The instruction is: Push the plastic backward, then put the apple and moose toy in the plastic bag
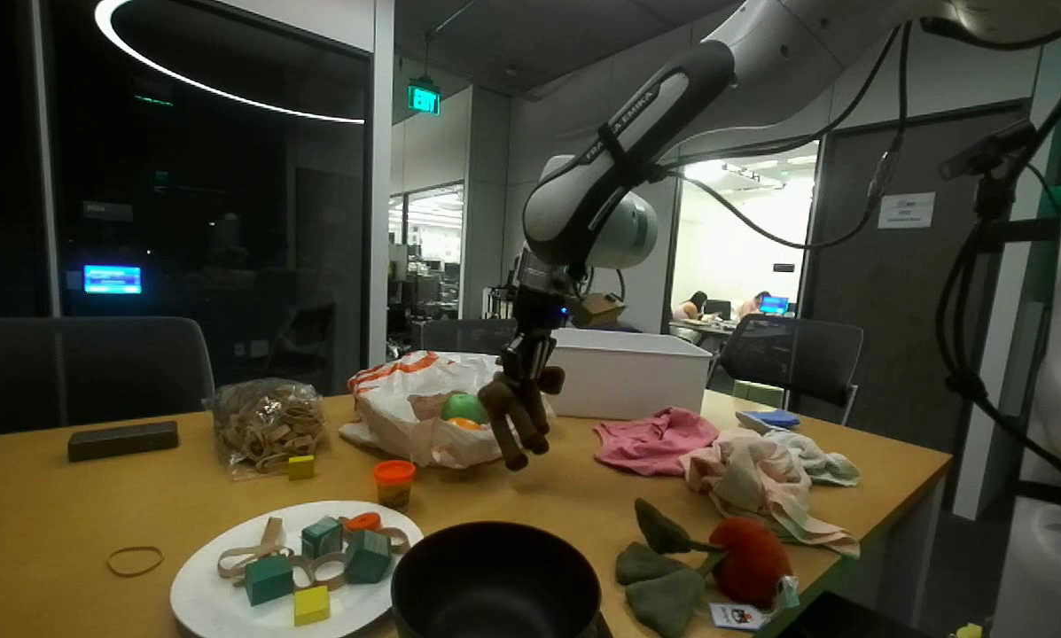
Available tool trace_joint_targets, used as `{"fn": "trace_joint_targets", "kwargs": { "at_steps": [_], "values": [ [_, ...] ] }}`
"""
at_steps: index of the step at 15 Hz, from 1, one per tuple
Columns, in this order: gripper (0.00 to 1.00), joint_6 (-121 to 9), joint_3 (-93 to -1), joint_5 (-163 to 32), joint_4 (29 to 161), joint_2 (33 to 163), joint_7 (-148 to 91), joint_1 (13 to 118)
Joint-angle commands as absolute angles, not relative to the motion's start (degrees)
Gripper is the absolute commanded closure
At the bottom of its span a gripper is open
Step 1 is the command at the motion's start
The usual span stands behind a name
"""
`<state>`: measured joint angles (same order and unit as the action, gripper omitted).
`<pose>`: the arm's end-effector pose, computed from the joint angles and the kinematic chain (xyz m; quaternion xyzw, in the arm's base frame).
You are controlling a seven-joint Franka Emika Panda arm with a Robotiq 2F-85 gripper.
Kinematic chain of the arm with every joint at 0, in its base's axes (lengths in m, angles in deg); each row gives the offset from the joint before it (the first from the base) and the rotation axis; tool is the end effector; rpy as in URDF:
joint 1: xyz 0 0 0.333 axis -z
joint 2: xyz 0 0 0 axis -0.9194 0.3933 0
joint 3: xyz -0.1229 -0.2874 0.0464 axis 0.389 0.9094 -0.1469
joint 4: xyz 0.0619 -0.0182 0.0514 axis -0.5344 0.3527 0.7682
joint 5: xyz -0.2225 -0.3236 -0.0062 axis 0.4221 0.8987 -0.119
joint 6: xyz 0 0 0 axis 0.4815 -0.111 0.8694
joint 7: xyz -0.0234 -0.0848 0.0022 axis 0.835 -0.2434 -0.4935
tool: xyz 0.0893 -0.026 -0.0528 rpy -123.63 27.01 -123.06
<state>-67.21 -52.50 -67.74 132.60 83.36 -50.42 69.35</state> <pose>0.5450 -0.0091 0.3695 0.9817 0.1442 0.1222 0.0218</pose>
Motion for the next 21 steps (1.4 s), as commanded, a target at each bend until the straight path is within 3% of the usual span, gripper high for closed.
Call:
{"fn": "trace_joint_targets", "kwargs": {
  "at_steps": [1,11,21],
  "values": [
    [0.9,-73.6,-52.1,-59.9,132.4,82.2,-41.4,67.7],
    [0.9,-74.3,-53.4,-26.8,126.7,85.0,-11.5,64.2],
    [0.89,-74.5,-53.2,-17.2,124.7,96.4,-11.5,63.8]
  ]
}}
